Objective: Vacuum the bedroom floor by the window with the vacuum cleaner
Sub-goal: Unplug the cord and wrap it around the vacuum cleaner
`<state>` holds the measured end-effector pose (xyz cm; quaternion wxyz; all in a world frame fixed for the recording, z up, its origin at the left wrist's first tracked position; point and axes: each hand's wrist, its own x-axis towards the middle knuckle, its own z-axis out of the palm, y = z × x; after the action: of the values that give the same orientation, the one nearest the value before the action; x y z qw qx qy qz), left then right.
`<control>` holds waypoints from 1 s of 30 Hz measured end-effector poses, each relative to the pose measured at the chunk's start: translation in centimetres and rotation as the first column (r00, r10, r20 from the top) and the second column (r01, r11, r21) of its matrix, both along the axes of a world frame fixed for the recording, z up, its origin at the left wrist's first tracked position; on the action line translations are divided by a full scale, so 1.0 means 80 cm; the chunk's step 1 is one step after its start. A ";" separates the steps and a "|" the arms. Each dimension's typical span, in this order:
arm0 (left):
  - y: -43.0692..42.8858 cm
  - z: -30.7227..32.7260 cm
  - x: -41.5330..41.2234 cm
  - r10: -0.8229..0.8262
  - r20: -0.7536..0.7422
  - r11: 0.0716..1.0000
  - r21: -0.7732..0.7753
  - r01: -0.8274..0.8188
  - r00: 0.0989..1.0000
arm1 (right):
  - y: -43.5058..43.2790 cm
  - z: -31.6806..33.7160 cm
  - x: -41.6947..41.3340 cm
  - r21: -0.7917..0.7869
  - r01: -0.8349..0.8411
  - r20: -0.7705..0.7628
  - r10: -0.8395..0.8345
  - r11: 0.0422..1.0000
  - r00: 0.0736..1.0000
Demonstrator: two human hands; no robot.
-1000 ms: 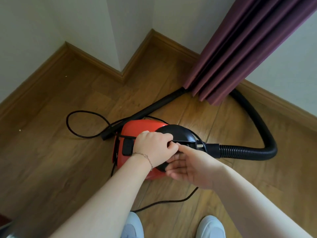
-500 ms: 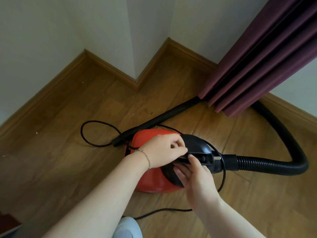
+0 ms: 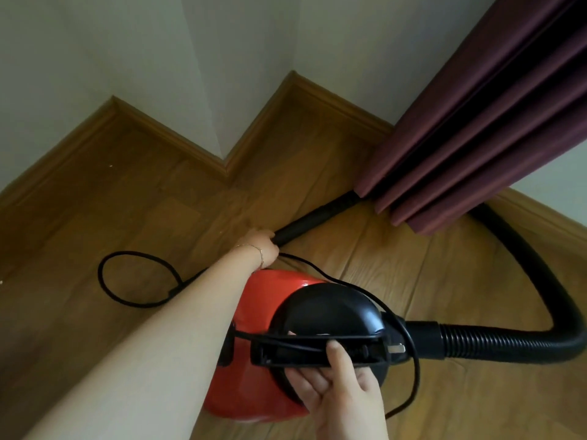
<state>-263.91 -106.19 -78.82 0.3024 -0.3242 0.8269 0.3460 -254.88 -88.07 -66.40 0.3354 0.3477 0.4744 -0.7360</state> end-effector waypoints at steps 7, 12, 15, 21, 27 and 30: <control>-0.012 -0.026 -0.001 -0.098 0.213 0.994 -0.029 0.106 0.972 | 0.004 -0.002 -0.005 -0.011 -0.029 0.023 0.029 1.000 0.999; -0.017 -0.049 0.007 -0.100 0.382 0.977 -0.135 0.163 0.919 | 0.007 -0.005 -0.007 -0.055 -0.061 0.015 0.062 0.997 0.998; -0.022 -0.054 0.008 -0.059 0.359 0.967 -0.210 0.142 0.932 | 0.009 -0.008 -0.008 -0.056 -0.074 -0.002 0.074 0.996 0.997; -0.021 -0.033 0.007 -0.100 0.257 0.948 -0.267 0.170 0.961 | 0.011 -0.014 -0.009 -0.044 -0.092 0.025 0.093 0.995 0.995; -0.018 0.005 0.011 -0.043 0.217 0.941 -0.319 0.113 0.975 | 0.011 0.008 -0.018 -0.082 -0.017 0.106 0.026 0.996 0.994; -0.016 0.030 0.017 -0.082 0.218 0.934 -0.324 0.151 0.972 | 0.011 0.013 -0.016 -0.073 -0.022 0.122 0.031 0.997 0.992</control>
<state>-262.56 -107.46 -76.44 0.3443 -0.3549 0.8569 0.1454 -256.17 -87.19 -65.37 0.3858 0.3740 0.4308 -0.7250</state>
